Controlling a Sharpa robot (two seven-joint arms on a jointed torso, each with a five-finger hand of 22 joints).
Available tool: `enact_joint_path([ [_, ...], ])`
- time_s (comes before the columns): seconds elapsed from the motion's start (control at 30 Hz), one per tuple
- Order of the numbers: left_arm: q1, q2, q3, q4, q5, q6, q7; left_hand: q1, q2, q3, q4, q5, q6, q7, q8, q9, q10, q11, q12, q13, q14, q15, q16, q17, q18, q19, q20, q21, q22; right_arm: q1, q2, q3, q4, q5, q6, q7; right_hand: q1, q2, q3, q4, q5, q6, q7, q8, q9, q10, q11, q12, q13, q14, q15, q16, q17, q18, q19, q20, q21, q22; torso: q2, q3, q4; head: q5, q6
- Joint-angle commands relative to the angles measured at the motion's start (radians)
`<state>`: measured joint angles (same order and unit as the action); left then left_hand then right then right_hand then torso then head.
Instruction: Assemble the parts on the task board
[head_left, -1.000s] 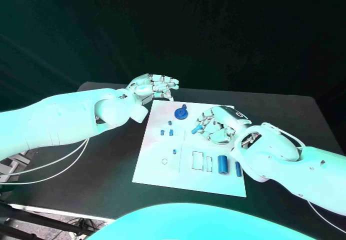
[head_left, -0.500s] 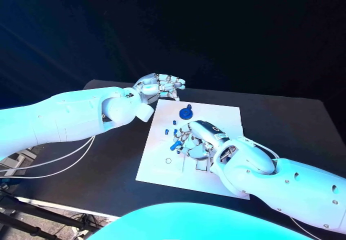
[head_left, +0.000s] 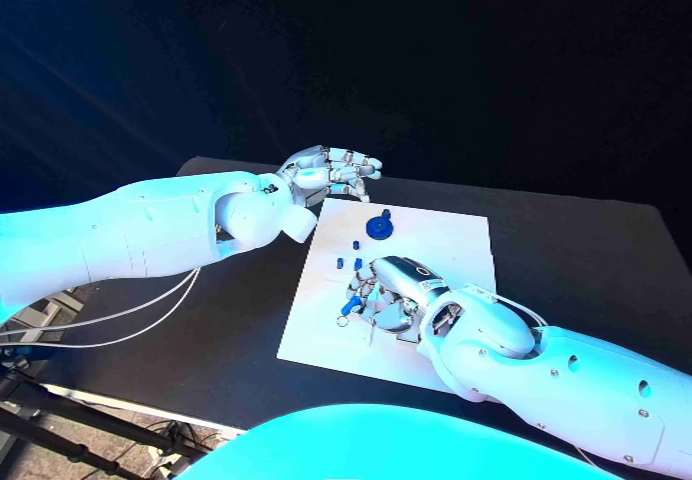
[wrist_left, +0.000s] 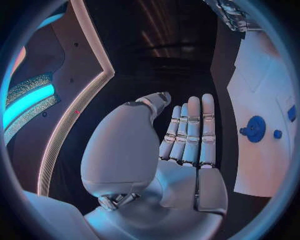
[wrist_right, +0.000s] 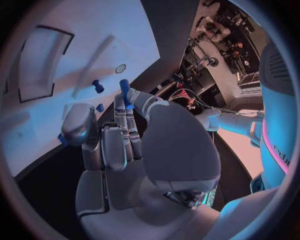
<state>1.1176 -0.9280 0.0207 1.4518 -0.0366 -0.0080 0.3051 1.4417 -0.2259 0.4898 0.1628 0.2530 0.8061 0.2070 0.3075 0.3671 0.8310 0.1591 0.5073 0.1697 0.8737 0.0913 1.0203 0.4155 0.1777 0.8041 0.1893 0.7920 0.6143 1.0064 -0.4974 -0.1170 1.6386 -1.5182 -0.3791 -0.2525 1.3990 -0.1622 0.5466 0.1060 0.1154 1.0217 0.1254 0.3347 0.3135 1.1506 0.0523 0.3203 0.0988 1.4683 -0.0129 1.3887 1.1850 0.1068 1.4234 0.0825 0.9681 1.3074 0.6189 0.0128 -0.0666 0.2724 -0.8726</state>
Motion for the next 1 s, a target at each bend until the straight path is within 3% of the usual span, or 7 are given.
enact_joint_path([
  [0.03, 0.001, 0.003, 0.001, 0.002, -0.001, 0.013, 0.011, -0.006, 0.008, -0.007, 0.0, 0.003, -0.008, 0.007, 0.002, -0.001, -0.007, -0.001, -0.001, -0.001, -0.006, 0.002, -0.003, -0.001, 0.004, 0.004, 0.001, -0.003, -0.001, -0.005, 0.005, -0.001, -0.005, -0.064, 0.023, -0.007, -0.002, 0.008, 0.007, 0.001, 0.006, 0.004, 0.0, 0.003, 0.019, -0.002, 0.007, -0.001, 0.001, 0.029, -0.005, 0.001, 0.001, -0.012, 0.004, 0.001, 0.001, 0.138, 0.0, 0.0004, 0.0011, 0.003, 0.0],
  [0.23, 0.001, 0.005, 0.001, 0.001, -0.001, 0.014, 0.01, -0.006, 0.008, -0.007, 0.0, 0.003, -0.008, 0.007, 0.002, -0.002, -0.007, -0.001, -0.001, -0.002, -0.006, 0.002, -0.004, -0.001, 0.004, 0.004, 0.001, -0.005, -0.001, -0.013, 0.013, -0.002, -0.012, -0.08, 0.022, -0.011, -0.002, 0.008, 0.007, 0.0, 0.005, 0.003, 0.0, 0.003, 0.019, -0.002, 0.007, -0.001, 0.001, 0.029, -0.005, 0.002, 0.003, -0.012, 0.005, 0.001, 0.003, 0.138, 0.0, 0.0007, -0.001, 0.007, 0.0],
  [1.0, 0.001, 0.008, 0.001, -0.001, -0.001, 0.017, 0.008, -0.004, 0.009, -0.007, -0.001, 0.003, -0.008, 0.006, 0.002, -0.002, -0.007, -0.001, 0.0, -0.002, -0.007, 0.002, -0.005, -0.002, 0.004, 0.004, 0.001, -0.006, -0.002, -0.033, 0.033, -0.008, -0.038, -0.095, 0.048, -0.03, -0.003, 0.006, 0.007, -0.002, 0.005, 0.002, 0.0, 0.004, 0.021, -0.002, 0.008, -0.002, 0.001, 0.029, -0.005, 0.002, 0.003, -0.012, 0.005, 0.001, 0.001, 0.138, -0.001, -0.0003, -0.0007, 0.005, 0.0],
])
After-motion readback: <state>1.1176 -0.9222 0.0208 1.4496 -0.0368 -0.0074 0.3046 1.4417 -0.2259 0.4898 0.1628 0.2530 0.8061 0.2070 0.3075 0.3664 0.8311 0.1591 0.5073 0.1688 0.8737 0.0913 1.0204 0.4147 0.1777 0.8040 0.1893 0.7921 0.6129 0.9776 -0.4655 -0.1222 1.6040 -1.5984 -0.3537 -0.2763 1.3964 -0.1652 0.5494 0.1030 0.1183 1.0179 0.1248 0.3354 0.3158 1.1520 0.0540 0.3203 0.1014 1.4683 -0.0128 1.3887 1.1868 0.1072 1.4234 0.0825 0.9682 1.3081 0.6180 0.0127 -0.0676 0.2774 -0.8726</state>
